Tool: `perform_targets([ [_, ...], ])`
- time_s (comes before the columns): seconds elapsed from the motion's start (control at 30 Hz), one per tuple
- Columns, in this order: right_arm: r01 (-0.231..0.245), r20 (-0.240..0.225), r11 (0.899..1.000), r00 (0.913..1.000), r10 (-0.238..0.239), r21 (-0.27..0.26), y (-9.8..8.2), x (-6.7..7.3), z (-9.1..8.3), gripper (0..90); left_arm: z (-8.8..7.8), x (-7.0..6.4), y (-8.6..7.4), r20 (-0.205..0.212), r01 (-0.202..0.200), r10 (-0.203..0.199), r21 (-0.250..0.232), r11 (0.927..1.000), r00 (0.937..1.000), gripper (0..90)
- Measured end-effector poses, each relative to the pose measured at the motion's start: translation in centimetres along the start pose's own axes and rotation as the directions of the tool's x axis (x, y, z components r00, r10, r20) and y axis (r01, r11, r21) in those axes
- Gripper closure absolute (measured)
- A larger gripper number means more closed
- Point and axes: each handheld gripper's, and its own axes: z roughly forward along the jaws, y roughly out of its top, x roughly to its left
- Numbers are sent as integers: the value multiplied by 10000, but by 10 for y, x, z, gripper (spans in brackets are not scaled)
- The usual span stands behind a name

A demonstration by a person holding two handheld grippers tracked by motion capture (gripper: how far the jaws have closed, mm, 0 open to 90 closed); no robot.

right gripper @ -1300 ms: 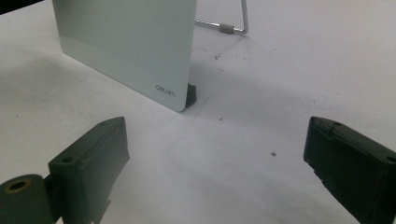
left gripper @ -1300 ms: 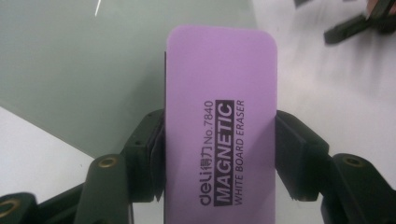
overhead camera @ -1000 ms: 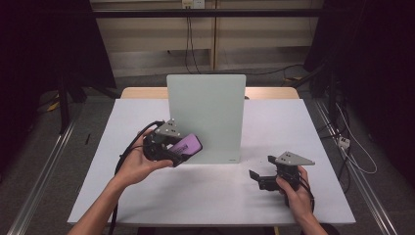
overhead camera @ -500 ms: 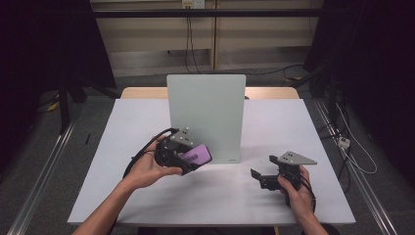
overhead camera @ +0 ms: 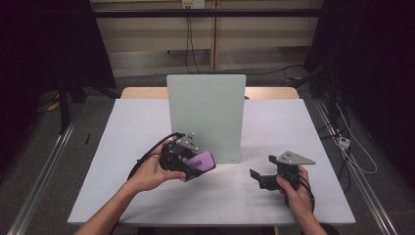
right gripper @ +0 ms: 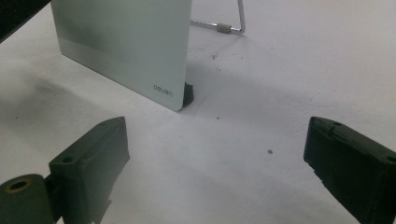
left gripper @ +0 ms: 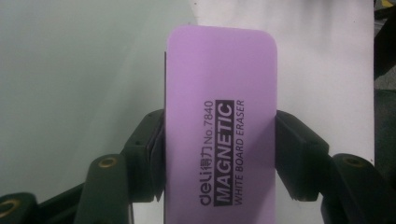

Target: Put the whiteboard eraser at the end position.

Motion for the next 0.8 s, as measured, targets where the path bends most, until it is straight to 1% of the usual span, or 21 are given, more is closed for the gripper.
perform_targets([
  [0.07, 45, 15, 10000, 10000, -45, -22, 0, -1, 0, 69, 5, -2, 1, 99, -21, 20, 50, 10000, 9999, 409],
  [0.1, 58, 14, 10000, 10000, -58, -18, 0, -1, 0, 68, 6, -2, 1, 268, -73, 69, 125, 9999, 9996, 409],
  [0.13, 64, 18, 10000, 10000, -64, 1, 0, -1, 0, 68, 9, -3, 1, 188, -52, 49, 154, 9999, 9998, 409],
  [0.17, 43, 32, 10000, 10000, -43, -18, 0, -1, 0, 69, 12, -5, 1, 140, -94, 90, 281, 9996, 9999, 409],
  [0.2, 51, 38, 10000, 10000, -51, 0, 0, -1, 0, 69, 15, -5, 1, 289, -82, 74, 298, 9995, 9996, 409],
  [0.27, 80, 27, 10000, 10000, -80, -21, 0, 0, 0, 68, 20, -7, 2, 403, -87, 67, 485, 9988, 9992, 409],
  [0.3, 71, 7, 10000, 10000, -71, 6, 0, 1, -1, 68, 23, -8, 2, 404, -46, 29, 420, 9991, 9992, 409],
  [0.37, 49, -10, 10000, 10000, -49, -19, 0, 1, -1, 68, 28, -9, 3, 498, -117, 90, 543, 9985, 9987, 409],
  [0.4, 36, 15, 10000, 10000, -36, -21, 0, 0, -1, 68, 29, -10, 3, 411, -142, 116, 637, 9979, 9991, 409],
  [0.43, 32, 8, 10000, 10000, -32, -31, 0, 0, -1, 68, 32, -10, 3, 551, -89, 59, 544, 9985, 9985, 409],
  [0.5, 73, 2, 10000, 10000, -73, 1, 0, 0, -1, 68, 36, -10, 5, 685, -160, 115, 655, 9977, 9976, 409],
  [0.57, 94, 1, 10000, 10000, -94, 11, 0, 0, 0, 68, 39, -12, 6, 548, -184, 136, 886, 9959, 9984, 409],
  [0.6, 104, 19, 9999, 9999, -104, 23, 0, 1, 0, 68, 42, -11, 5, 824, -197, 133, 771, 9968, 9965, 408],
  [0.63, 98, -2, 10000, 10000, -98, 9, 0, 1, 0, 68, 43, -12, 5, 689, -165, 111, 783, 9968, 9976, 409],
  [0.67, 113, -1, 9999, 9999, -113, 3, 0, 1, -1, 68, 45, -12, 5, 801, -195, 127, 848, 9962, 9967, 408],
  [0.7, 85, -2, 10000, 10000, -85, 3, 0, 1, -1, 68, 45, -12, 6, 689, -218, 149, 1014, 9946, 9975, 408],
  [0.73, 61, 10, 10000, 10000, -61, 10, 0, 1, -1, 68, 49, -12, 5, 731, -112, 53, 797, 9968, 9973, 409],
  [0.77, 22, 7, 10000, 10000, -22, -1, 0, 1, -1, 68, 49, -11, 5, 880, -140, 56, 956, 9953, 9961, 408],
  [0.8, 45, 5, 10000, 10000, -45, -10, 0, 1, -1, 68, 51, -12, 4, 737, -202, 122, 1088, 9939, 9972, 408],
])
